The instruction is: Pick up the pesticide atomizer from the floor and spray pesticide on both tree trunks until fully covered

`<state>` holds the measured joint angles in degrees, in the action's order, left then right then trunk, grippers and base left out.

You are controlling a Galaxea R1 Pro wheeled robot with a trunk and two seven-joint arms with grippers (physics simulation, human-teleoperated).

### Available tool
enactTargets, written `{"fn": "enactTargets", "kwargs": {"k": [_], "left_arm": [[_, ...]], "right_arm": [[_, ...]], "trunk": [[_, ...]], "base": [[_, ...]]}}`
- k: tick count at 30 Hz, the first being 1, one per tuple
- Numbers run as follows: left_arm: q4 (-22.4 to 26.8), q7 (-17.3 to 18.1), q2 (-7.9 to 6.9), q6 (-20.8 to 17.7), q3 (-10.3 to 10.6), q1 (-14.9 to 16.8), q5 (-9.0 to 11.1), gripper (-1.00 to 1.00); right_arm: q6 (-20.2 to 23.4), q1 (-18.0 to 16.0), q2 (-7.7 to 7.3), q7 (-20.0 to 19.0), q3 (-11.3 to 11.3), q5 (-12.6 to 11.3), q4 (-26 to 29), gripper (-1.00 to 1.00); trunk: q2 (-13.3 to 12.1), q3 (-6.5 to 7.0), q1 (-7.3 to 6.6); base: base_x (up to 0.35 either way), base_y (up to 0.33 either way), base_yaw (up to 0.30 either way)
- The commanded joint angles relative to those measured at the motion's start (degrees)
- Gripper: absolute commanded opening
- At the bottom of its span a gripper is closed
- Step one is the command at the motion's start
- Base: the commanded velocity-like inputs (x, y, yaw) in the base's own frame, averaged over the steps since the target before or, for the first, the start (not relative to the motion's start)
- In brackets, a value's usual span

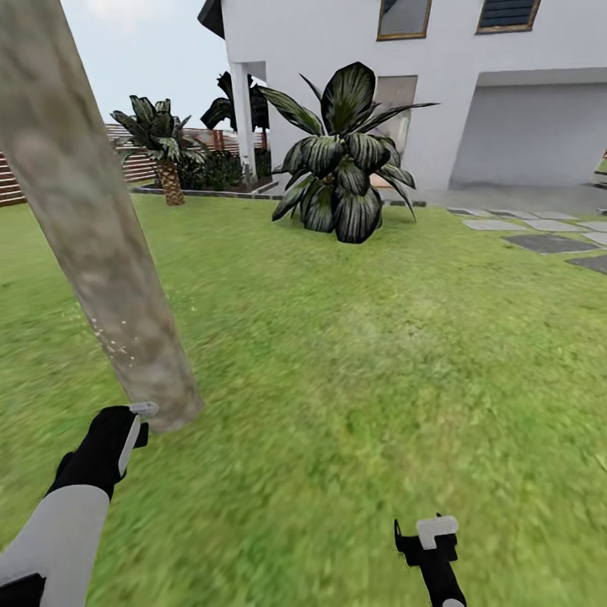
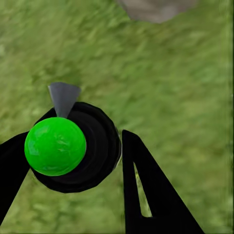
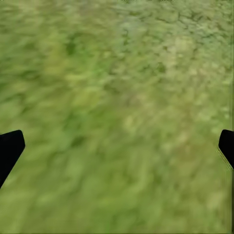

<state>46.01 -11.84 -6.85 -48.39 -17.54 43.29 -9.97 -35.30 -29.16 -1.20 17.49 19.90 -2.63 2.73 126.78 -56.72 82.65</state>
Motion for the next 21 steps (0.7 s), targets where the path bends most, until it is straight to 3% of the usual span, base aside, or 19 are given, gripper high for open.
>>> {"fn": "enactTargets", "kwargs": {"k": [1, 16, 21], "left_arm": [[0.1, 0.15, 0.18, -0.27, -0.13, 0.04, -0.61, -1.0], [0.29, 0.08, 0.42, -0.12, -0.16, 0.03, -0.61, -1.0], [0.31, 0.06, 0.36, -0.12, -0.16, 0.04, -0.64, -1.0]], "right_arm": [[-0.06, -0.02, -0.02, 0.26, 0.5, -0.27, 0.0, 1.0], [-0.08, -0.02, -0.06, 0.28, 0.49, -0.27, 0.0, 1.0], [-0.1, -0.02, -0.03, 0.33, 0.49, -0.27, 0.0, 1.0]], "trunk": [[0.02, -0.05, 0.01], [0.02, -0.05, 0.01], [0.02, -0.05, 0.01]], "base": [[0.231, -0.199, 0.0], [0.215, -0.208, 0.005], [0.119, -0.262, 0.246]]}}
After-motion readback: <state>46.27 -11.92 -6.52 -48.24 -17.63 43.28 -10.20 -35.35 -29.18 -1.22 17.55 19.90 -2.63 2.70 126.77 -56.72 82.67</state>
